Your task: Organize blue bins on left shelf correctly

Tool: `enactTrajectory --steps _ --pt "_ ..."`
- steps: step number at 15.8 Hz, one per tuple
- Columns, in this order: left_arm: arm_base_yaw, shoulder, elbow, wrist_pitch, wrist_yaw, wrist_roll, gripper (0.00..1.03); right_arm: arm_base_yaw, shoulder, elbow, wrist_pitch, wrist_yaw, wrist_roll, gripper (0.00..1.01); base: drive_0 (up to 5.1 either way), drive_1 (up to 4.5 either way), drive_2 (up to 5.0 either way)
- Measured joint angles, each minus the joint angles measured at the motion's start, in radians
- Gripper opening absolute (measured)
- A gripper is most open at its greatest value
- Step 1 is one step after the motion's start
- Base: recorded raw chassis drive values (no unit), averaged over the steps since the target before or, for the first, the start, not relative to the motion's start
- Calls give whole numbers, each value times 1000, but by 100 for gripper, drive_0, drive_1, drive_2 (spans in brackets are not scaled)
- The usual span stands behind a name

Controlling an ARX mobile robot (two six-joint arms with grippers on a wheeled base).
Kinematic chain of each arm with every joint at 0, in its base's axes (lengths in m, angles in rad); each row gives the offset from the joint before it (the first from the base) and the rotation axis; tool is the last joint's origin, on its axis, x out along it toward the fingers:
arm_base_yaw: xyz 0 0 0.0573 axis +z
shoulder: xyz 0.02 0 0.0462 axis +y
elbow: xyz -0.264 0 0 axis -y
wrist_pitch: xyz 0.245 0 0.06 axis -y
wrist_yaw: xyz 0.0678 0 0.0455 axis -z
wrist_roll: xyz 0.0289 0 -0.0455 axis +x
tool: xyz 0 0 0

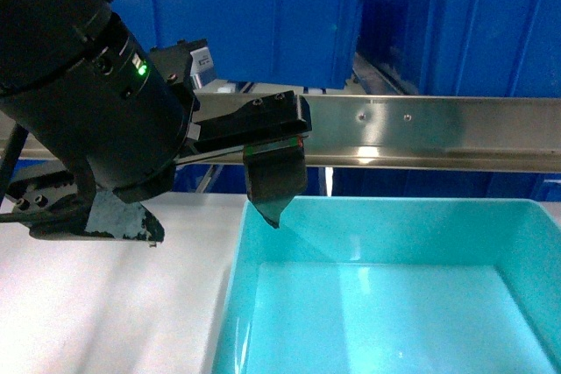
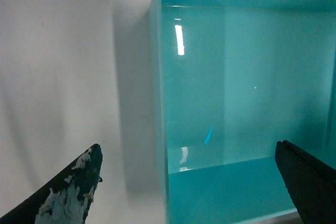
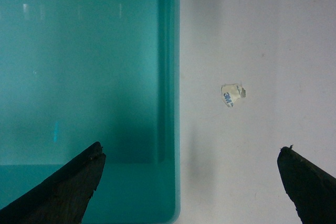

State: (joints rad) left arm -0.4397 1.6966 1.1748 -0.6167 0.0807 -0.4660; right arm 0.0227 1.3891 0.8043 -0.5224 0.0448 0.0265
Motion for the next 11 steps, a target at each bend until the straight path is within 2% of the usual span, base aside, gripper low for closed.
enactTrajectory --steps 3,6,11 --pt "-18 21 -14 -19 5 -5 98 3 22 -28 47 34 3 98 0 0 0" --pt "-37 37 -42 -19 28 -23 98 4 55 -55 83 50 2 98 0 0 0" --pt "-64 85 -62 -22 25 -47 98 3 112 -61 143 73 2 98 0 0 0"
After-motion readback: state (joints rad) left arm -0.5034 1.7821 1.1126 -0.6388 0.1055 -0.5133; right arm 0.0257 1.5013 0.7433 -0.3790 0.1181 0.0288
